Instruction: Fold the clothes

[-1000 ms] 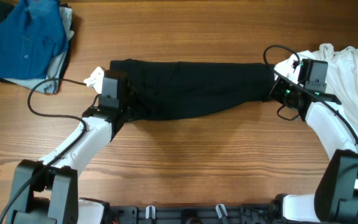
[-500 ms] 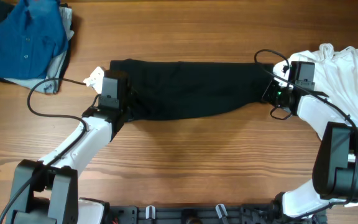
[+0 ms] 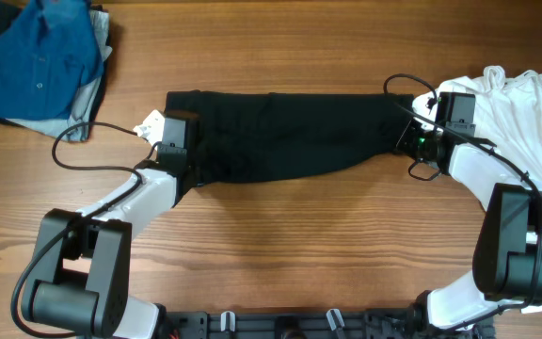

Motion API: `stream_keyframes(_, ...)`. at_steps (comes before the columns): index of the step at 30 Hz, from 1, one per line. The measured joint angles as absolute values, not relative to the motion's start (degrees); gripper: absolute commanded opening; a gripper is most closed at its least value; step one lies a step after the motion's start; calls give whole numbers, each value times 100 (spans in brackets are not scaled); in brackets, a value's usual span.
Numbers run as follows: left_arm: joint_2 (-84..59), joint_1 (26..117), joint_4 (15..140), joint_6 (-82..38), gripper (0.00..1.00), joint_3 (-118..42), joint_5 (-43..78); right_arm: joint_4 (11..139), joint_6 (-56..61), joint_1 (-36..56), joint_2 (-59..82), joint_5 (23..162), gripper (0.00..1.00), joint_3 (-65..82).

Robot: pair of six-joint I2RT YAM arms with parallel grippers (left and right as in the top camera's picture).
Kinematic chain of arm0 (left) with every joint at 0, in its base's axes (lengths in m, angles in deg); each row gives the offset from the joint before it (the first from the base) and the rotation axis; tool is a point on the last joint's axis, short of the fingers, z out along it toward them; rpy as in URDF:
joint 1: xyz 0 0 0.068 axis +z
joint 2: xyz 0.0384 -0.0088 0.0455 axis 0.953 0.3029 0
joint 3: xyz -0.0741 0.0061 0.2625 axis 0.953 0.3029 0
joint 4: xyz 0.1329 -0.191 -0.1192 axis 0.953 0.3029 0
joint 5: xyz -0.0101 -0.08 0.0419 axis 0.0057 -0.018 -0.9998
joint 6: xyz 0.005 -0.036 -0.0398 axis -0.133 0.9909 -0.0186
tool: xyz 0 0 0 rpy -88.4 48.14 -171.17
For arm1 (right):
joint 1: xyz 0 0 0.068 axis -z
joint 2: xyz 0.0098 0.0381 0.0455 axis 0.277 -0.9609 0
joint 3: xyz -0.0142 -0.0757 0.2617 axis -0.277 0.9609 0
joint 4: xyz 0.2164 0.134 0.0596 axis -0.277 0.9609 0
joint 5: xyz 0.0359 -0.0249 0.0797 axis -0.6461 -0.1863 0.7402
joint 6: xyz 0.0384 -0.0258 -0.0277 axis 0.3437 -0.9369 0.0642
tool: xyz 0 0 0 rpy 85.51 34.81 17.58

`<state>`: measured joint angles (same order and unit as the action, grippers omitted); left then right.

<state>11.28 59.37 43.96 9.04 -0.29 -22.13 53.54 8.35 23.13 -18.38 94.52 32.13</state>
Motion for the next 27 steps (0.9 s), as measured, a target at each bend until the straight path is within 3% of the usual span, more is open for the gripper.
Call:
stream_keyframes(21, 1130, 5937, 4385, 904, 4, -34, -2211, 5536, 835, 2280, -1937, 9452, 4, 2360)
stream_keyframes(27, 1130, 5937, 4385, 904, 4, -34, -2213, 5497, 833, 2280, -1941, 9452, 14, 2360)
